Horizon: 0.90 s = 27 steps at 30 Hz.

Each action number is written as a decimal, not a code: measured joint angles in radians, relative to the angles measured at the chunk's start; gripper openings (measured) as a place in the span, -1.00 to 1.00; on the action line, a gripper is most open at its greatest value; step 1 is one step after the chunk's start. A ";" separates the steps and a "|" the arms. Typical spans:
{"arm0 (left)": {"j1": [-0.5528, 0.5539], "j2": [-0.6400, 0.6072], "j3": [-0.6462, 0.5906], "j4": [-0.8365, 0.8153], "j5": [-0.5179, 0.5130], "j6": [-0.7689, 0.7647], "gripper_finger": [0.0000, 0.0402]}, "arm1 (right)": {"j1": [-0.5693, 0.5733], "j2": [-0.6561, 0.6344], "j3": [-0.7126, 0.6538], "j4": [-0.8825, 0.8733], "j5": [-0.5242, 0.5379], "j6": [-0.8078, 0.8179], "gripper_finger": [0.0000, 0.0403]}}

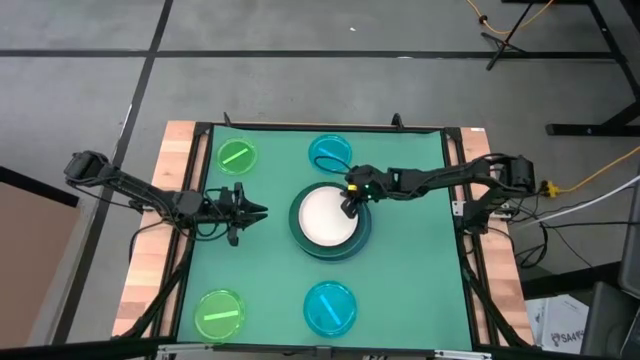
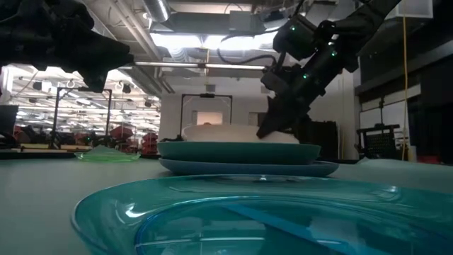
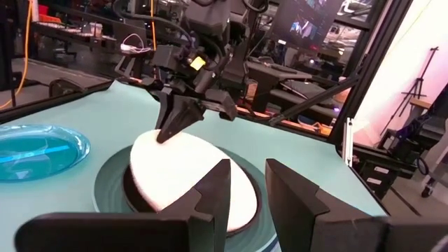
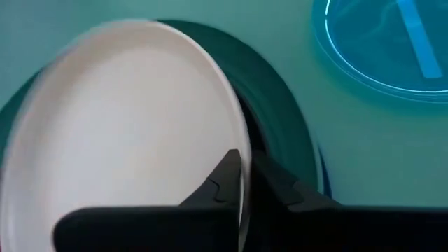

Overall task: Stack plastic plates
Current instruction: Stack the white plate on top of the black plate, then stack the top green plate on top of the white plate

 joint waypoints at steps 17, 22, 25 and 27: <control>0.000 0.000 0.000 -0.005 -0.050 0.004 -0.58 | 0.171 -0.243 -0.038 -0.040 -0.034 -0.173 -0.32; 0.006 0.015 0.022 -0.038 -0.173 0.108 -0.58 | 0.349 -0.260 -0.152 0.213 0.038 -0.279 -0.31; 0.042 0.049 0.091 -0.117 -0.181 0.159 -0.58 | 0.425 -0.261 -0.225 0.378 0.072 -0.284 -0.31; 0.076 0.088 0.149 -0.193 -0.178 0.183 -0.58 | 0.465 -0.260 -0.268 0.432 0.102 -0.255 -0.31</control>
